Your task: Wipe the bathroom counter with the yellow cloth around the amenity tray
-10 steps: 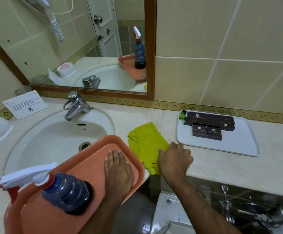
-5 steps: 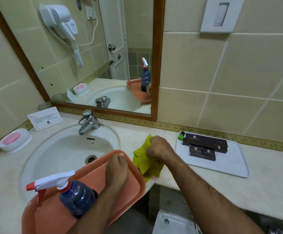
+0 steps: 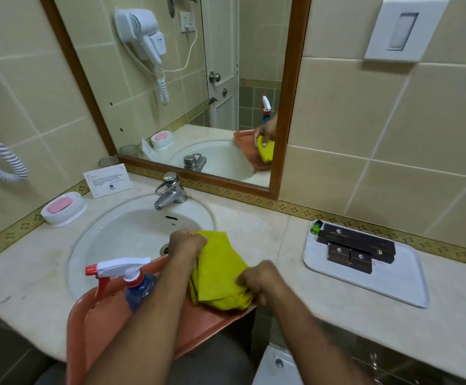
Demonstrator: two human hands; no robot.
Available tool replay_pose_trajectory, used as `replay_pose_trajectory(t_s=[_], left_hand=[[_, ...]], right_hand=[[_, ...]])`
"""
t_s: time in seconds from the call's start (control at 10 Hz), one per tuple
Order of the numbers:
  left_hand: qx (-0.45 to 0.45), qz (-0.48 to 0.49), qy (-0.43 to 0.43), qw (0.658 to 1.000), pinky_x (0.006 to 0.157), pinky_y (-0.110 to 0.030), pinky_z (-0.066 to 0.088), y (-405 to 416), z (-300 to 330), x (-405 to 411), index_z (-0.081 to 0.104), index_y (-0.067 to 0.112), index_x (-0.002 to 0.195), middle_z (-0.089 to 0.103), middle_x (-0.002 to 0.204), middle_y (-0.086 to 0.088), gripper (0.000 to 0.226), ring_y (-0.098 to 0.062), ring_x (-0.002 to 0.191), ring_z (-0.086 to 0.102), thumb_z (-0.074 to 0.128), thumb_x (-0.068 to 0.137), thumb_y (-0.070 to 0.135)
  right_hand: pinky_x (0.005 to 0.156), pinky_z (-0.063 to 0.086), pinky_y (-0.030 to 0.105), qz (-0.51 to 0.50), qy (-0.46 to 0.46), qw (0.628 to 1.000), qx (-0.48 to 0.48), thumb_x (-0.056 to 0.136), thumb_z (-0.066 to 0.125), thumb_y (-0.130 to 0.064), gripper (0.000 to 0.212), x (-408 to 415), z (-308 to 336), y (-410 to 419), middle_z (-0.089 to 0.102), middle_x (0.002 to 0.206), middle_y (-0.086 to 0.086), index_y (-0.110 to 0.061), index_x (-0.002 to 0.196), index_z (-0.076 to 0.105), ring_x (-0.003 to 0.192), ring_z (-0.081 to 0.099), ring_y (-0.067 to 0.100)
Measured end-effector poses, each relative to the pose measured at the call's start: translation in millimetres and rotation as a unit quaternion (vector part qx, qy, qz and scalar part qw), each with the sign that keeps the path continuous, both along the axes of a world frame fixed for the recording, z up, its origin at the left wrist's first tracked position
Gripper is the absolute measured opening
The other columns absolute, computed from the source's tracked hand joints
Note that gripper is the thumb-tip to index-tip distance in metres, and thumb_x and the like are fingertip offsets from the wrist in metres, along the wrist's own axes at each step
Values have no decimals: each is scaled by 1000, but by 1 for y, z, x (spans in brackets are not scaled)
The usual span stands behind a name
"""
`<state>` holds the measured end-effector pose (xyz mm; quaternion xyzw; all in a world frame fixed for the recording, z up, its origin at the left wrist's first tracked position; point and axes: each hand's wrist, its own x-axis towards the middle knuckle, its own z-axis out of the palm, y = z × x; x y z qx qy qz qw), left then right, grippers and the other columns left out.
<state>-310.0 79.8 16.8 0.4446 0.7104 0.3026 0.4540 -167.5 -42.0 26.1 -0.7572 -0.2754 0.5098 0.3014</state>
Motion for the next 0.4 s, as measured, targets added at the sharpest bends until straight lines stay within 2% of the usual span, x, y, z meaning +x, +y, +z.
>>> replay_pose_trajectory(t_s=[0.1, 0.2, 0.3, 0.4], left_hand=[[-3, -67, 239, 969, 87, -38, 51, -11, -16, 0, 67, 1, 107, 68, 116, -19, 32, -38, 108, 63, 63, 77, 12], [43, -114, 368, 922, 83, -40, 53, -34, -26, 4, 66, 5, 104, 67, 112, -17, 31, -37, 105, 63, 61, 75, 14], [129, -194, 462, 856, 89, -40, 52, -51, -20, 24, 64, 9, 105, 67, 111, -13, 32, -33, 104, 63, 56, 75, 18], [226, -346, 456, 788, 101, -42, 43, -61, 11, 66, 50, 6, 124, 55, 128, -16, 44, -34, 119, 51, 48, 85, 27]], right_hand=[[82, 55, 39, 22, -140, 990, 21, 74, 71, -16, 26, -22, -31, -12, 62, 96, 15, -4, 94, 59, 104, 65, 36], [82, 52, 33, 88, -239, 966, 50, 77, 66, -29, 35, -23, -27, -18, 68, 112, 10, -12, 107, 64, 105, 64, 31], [86, 51, 35, 217, -342, 914, 23, 80, 62, -35, 38, -1, -4, -25, 65, 119, 8, -17, 112, 63, 110, 62, 30], [91, 49, 40, 302, -370, 878, -27, 80, 65, -41, 48, 47, 31, -38, 62, 128, 10, -13, 119, 61, 117, 59, 30]])
